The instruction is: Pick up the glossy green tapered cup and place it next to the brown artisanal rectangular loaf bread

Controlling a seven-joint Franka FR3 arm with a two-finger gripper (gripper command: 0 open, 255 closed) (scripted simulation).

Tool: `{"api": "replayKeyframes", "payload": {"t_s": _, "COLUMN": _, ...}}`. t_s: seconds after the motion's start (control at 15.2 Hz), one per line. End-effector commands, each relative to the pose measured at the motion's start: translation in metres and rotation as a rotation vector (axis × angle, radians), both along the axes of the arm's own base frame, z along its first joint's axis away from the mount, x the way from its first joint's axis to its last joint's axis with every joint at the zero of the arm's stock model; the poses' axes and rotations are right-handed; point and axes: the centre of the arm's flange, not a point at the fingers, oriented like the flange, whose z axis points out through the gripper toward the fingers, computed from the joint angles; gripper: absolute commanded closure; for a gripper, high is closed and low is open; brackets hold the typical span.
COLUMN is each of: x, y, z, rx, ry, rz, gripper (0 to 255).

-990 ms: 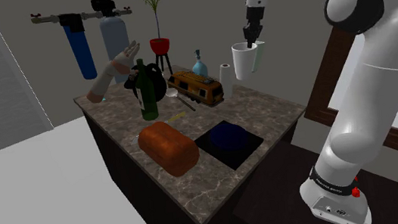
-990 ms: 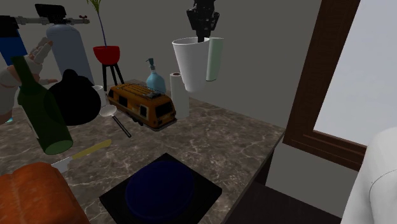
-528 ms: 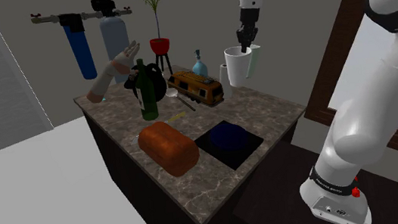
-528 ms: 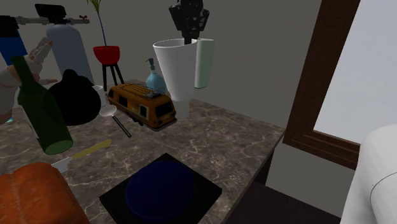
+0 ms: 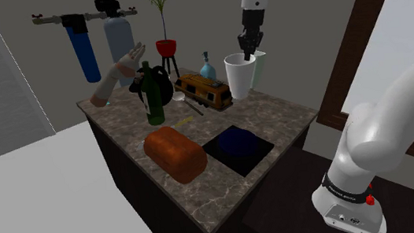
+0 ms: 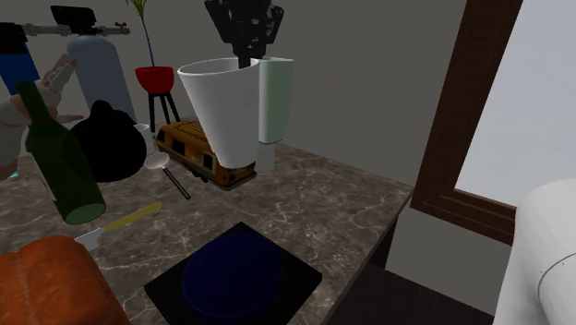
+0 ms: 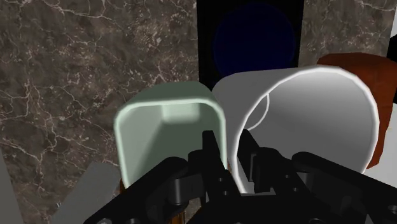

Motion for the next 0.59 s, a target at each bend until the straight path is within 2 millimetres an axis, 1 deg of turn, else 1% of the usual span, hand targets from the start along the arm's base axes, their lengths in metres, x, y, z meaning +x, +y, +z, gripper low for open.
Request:
{"api": "replayKeyframes", "payload": {"t_s": 0.0, "x": -0.005, "y": 0.027, "z": -0.003, "rx": 0.000, "ry": -0.001, "rz": -0.002, "gripper": 255}}
{"api": "replayKeyframes", "payload": {"t_s": 0.53, "x": -0.022, "y": 0.131, "z": -0.002, "rx": 0.000, "ry": -0.001, "rz": -0.002, "gripper": 255}}
